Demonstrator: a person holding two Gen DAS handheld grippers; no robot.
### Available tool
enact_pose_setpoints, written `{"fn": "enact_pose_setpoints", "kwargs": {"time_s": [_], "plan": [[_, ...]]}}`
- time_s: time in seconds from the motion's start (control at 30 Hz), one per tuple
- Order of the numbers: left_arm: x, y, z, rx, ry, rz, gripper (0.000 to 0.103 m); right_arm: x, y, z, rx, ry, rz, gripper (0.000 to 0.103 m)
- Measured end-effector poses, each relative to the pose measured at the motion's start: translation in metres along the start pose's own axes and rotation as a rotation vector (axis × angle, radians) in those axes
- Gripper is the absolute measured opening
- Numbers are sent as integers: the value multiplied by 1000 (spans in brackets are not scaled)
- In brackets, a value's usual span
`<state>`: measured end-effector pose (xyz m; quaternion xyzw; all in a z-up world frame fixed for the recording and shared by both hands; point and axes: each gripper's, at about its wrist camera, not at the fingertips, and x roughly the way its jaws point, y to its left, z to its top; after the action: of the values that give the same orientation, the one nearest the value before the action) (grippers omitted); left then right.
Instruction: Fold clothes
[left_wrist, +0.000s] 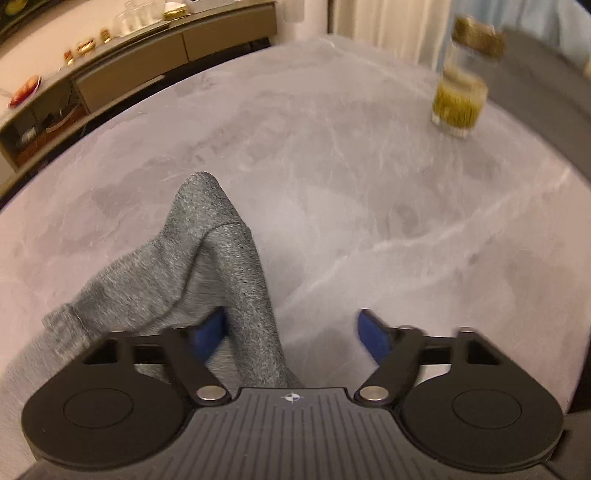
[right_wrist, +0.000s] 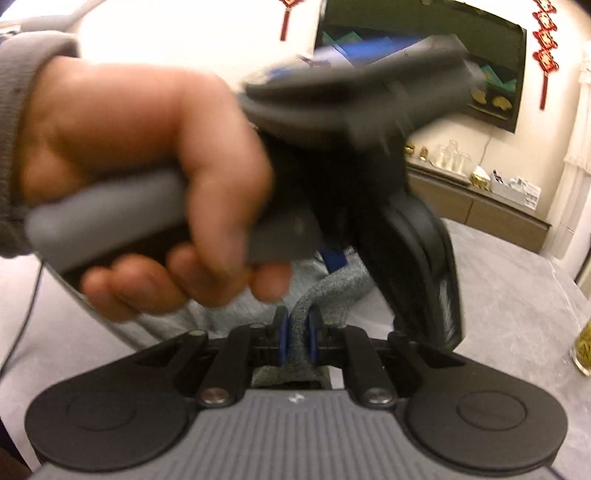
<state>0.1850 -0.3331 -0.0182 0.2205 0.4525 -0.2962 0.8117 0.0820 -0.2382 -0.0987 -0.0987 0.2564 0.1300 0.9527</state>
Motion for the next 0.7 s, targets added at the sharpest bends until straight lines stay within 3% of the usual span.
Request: {"fn": "enact_pose_setpoints", "kwargs": {"time_s": [0.07,0.13,0.23,0.37,0.6,0.63,0.67,0.7], "plan": [[2,1,-1,11,8,22,26,-2,0,0,2,-5,-1,10],[1,5,-2,5,4,29,17,-3,-2,0,11,-7,-3,10],[-4,10,-3,-5,-5,33,9,-5,-3,-1,19,-13,-10,11],[-12,13,-6,-8,-25,40,7,-8,1,-1,4,-25,-14,11],[-19,20,-8,-41,-11,36,8,-9,13,1,-41,-47,-22,10],[-18,19,-7,-36,0,34,15,-7,16,1,-53,-48,-22,10],[-18,18,-7,-27,10,33,33,-6,20,2,-67,-51,-23,10],[-17,16,-7,-12,13,38,45,-5,25,1,-85,-58,-23,10]]}}
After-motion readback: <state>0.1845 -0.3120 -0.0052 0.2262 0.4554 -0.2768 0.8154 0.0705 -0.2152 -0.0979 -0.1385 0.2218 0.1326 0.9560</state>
